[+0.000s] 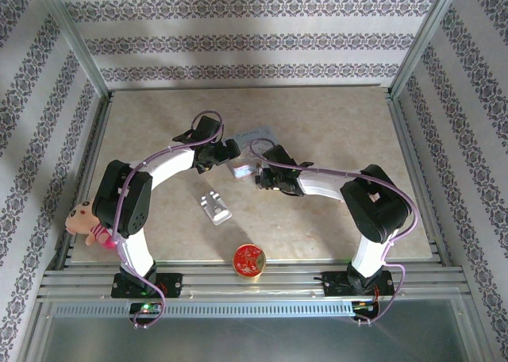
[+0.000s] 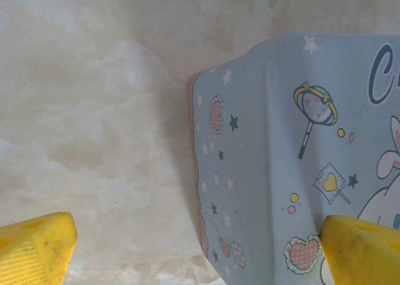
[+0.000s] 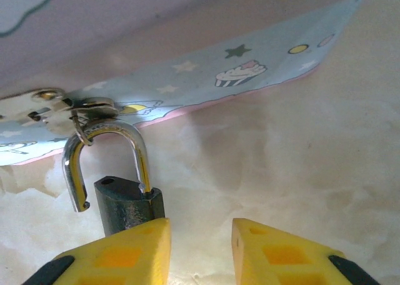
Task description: Unlock the padlock with the key
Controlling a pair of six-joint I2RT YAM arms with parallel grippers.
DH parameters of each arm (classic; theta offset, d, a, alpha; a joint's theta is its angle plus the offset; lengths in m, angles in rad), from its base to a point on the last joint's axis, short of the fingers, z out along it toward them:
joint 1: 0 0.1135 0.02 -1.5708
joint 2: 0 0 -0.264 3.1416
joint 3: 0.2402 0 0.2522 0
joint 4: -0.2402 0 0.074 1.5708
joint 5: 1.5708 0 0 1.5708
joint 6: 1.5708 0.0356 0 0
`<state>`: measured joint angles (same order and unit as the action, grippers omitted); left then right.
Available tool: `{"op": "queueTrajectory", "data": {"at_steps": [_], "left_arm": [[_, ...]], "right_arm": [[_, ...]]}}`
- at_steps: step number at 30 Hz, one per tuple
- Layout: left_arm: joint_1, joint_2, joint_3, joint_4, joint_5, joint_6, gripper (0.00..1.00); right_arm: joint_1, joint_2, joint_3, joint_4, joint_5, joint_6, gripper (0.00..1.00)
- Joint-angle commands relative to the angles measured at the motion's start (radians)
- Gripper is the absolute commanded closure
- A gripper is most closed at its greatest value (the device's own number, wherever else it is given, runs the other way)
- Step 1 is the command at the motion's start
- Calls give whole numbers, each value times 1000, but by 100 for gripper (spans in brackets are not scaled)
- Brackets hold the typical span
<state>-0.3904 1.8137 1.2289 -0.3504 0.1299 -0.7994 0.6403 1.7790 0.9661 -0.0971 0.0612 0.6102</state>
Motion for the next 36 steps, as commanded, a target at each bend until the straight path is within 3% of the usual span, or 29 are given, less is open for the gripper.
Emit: {"op": "queueTrajectory", "data": {"at_steps": [1, 6, 12, 20, 36], "left_arm": [[19, -21, -23, 1, 8, -15, 1], [24, -24, -28, 4, 7, -16, 1], [24, -24, -33, 7, 6, -17, 1], [28, -14, -29, 13, 22, -29, 1], [28, -14, -37, 21, 25, -28, 1]], "right_arm": [[21, -20, -10, 32, -2, 2, 67], [32, -51, -18, 32, 21, 19, 66], [40, -96, -41, 41, 38, 78, 56], [65, -17, 9, 21, 41, 82, 45], [49, 95, 76, -2, 26, 97, 54]]}}
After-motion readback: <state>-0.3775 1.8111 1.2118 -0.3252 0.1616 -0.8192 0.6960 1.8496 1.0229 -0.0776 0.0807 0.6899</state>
